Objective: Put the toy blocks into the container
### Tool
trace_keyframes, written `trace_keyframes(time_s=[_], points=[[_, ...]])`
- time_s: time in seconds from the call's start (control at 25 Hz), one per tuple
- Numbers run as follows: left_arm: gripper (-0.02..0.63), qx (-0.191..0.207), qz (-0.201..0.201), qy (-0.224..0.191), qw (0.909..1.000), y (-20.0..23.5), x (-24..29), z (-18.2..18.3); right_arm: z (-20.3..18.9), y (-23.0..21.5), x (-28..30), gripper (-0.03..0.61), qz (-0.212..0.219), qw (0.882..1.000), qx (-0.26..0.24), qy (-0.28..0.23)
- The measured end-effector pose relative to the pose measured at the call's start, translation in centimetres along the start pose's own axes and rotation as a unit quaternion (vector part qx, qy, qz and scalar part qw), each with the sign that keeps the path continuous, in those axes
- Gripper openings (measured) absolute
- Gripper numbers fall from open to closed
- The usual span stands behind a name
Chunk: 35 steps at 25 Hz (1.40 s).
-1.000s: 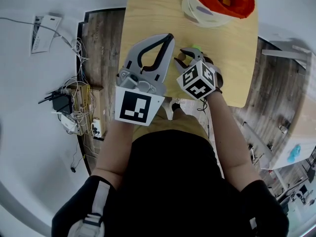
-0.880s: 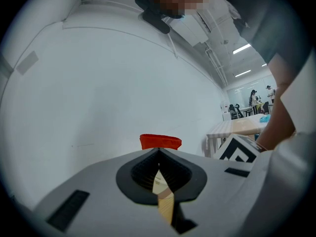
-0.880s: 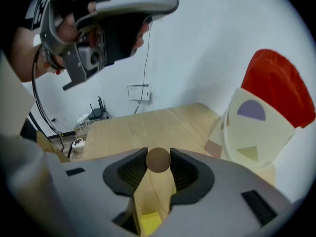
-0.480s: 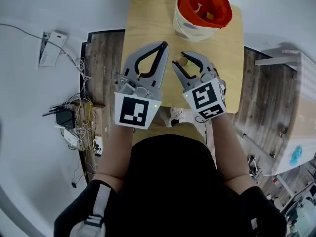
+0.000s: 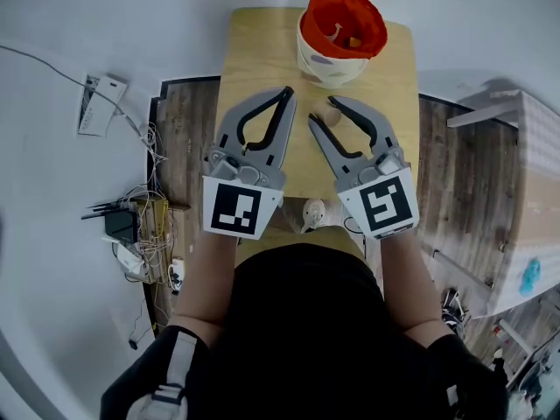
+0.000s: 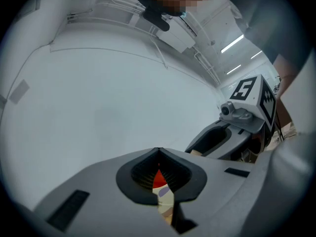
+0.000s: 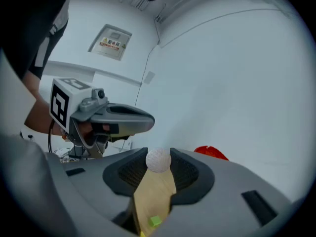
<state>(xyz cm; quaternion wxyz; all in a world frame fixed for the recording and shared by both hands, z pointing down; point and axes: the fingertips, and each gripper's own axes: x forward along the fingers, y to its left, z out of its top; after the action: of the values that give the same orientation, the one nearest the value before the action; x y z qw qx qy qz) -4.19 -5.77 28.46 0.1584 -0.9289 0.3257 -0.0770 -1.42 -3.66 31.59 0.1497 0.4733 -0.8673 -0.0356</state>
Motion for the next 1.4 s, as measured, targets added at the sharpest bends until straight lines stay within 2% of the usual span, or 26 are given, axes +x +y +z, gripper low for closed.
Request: trace_keyframes(time_s=[0.12, 0.52, 0.76, 1.0, 1.4], points=[[0.009, -0.003, 0.005, -0.01, 0.9999, -0.4, -0.3, 0.9, 1.9, 0.1, -1.9, 0.156, -0.005, 0.999, -0.004, -0.033], [0.009, 0.002, -0.005, -0.018, 0.9998, -2.9, -0.3, 2.3, 1.2, 0.1, -3.9, 0.156, -0.015, 0.999, 0.009, -0.027], [0.009, 0.002, -0.011, -0.035, 0.9993, -3.0, 0.5, 3.0, 2.0, -0.7, -3.6, 0.156, -0.027, 0.999, 0.001, -0.037], [0.009, -0.006, -0.035, -0.055, 0.9978, -0.7, 2.5, 2.6, 2.8, -2.5, -1.5, 0.156, -0.051, 0.998, 0.013, -0.036], [0.009, -0.013, -0.085, -0.065, 0.9941, 2.9, 5.8, 1.4, 4.6, -5.4, 2.6, 0.156, -0.105, 0.993, 0.035, -0.042]])
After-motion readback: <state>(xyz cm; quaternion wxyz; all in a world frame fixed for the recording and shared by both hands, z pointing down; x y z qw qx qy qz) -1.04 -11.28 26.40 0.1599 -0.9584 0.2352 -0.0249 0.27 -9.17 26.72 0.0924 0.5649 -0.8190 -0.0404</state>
